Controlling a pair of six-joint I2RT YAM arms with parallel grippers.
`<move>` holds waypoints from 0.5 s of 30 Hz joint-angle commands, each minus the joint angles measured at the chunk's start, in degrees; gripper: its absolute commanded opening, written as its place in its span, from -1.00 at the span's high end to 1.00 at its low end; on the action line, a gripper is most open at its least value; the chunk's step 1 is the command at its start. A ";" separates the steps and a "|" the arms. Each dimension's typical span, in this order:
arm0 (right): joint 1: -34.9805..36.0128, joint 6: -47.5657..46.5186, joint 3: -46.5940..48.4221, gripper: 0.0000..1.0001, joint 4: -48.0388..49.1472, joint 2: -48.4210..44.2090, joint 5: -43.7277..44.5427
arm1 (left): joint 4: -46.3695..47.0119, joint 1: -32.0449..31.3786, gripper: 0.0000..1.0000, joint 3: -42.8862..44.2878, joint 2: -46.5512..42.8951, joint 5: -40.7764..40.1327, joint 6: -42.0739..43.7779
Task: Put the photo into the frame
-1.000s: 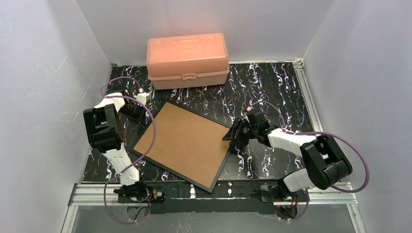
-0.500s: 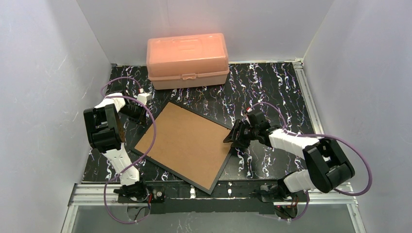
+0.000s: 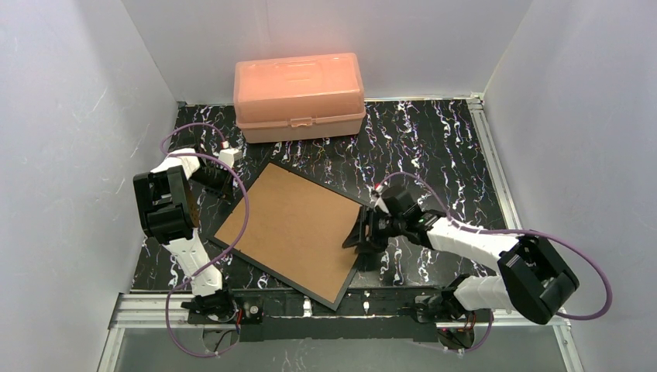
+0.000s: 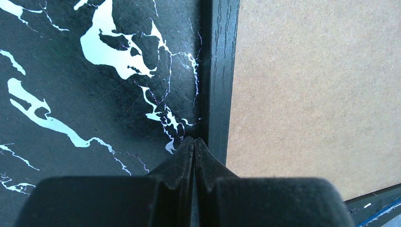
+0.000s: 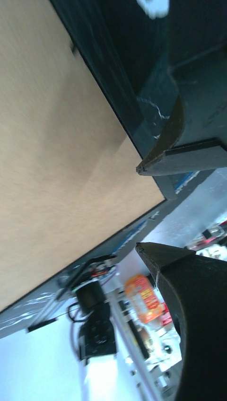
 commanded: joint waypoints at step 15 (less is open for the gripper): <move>10.79 5.56 -3.91 -0.24 5.99 3.38 -3.38 | -1.86 -0.54 1.00 -3.42 0.35 0.72 0.15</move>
